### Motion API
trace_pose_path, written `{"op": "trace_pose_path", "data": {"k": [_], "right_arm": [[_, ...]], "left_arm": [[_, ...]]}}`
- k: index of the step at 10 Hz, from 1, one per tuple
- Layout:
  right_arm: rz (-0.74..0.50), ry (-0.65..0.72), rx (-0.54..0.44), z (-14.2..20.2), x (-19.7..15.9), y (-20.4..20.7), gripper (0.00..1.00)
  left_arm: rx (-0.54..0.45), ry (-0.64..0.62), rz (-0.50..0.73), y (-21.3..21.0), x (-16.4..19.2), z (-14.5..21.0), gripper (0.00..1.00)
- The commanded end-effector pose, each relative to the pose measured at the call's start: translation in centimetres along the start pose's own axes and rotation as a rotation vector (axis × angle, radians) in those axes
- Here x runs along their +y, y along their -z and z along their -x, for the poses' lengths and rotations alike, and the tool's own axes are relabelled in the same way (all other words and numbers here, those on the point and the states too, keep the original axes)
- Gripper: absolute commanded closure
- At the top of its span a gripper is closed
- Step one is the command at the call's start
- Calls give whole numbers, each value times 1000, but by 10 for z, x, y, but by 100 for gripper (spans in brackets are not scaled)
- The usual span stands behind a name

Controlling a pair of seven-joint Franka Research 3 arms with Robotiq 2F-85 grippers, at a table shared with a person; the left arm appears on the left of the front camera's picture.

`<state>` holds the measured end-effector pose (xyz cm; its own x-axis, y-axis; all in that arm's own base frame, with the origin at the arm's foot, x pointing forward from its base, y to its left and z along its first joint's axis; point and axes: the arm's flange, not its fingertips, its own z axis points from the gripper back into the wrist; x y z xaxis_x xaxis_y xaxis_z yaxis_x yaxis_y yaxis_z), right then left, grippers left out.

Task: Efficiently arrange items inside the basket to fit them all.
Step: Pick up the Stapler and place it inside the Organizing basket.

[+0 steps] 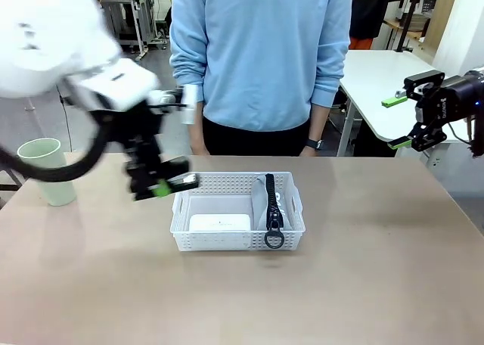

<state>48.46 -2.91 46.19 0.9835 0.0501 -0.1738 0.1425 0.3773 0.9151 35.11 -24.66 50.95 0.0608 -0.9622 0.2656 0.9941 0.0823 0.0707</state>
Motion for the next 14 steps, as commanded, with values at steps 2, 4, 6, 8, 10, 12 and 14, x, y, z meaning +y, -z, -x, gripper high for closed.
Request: {"op": "trace_pose_path", "data": {"k": [2,4,6,8,10,12,14], "right_arm": [[10,-5,7,1,2,-1,0],[10,-5,7,1,2,-1,0],[10,-5,7,1,2,-1,0],[10,-5,7,1,2,-1,0],[10,-5,7,1,2,-1,0],[10,-5,7,1,2,-1,0],[10,-5,7,1,2,-1,0]], "left_arm": [[134,13,-104,5,58,-69,63],[179,69,-78,38,93,-97,63],[216,73,-9,65,115,-109,63],[193,39,118,62,122,-105,63],[197,80,-12,82,117,-102,63],[202,69,35,85,122,-106,63],[78,-40,55,116,123,-80,63]]}}
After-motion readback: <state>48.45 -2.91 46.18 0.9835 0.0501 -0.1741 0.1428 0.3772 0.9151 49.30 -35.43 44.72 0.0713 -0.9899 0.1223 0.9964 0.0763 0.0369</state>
